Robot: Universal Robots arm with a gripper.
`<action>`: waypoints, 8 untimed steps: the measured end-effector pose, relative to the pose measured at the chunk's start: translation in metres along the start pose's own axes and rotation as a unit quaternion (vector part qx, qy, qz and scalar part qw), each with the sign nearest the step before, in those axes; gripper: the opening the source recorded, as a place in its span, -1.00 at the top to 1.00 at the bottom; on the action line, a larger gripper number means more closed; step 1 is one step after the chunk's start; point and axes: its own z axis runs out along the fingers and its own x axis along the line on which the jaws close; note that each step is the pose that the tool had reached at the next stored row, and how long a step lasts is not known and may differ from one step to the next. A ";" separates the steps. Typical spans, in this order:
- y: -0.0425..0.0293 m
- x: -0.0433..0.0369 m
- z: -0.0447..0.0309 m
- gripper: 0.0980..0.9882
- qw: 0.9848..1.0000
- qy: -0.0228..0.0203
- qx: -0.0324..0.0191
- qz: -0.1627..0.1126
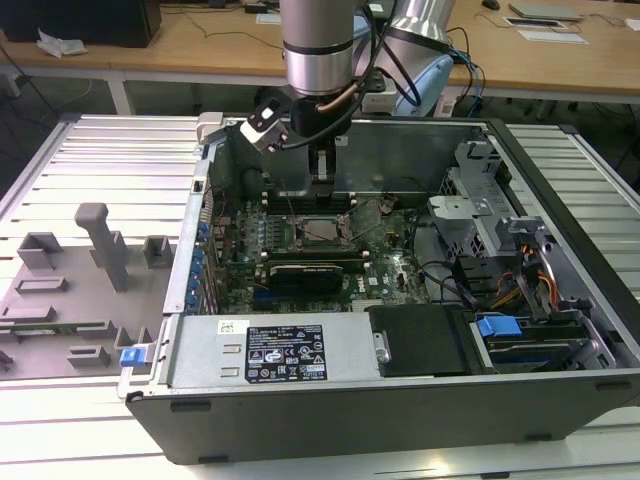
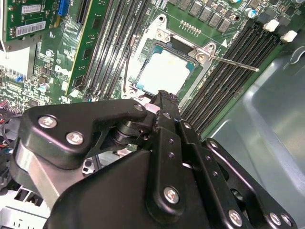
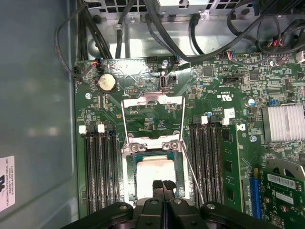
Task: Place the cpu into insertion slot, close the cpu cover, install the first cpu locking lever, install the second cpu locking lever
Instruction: 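Close the cpu cover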
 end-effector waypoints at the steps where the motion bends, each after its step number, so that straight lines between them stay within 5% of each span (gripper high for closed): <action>1: 0.0000 0.0000 -0.0001 0.98 1.000 0.000 0.000 0.000; 8: 0.0005 0.0000 -0.0010 0.98 1.000 0.000 0.000 0.000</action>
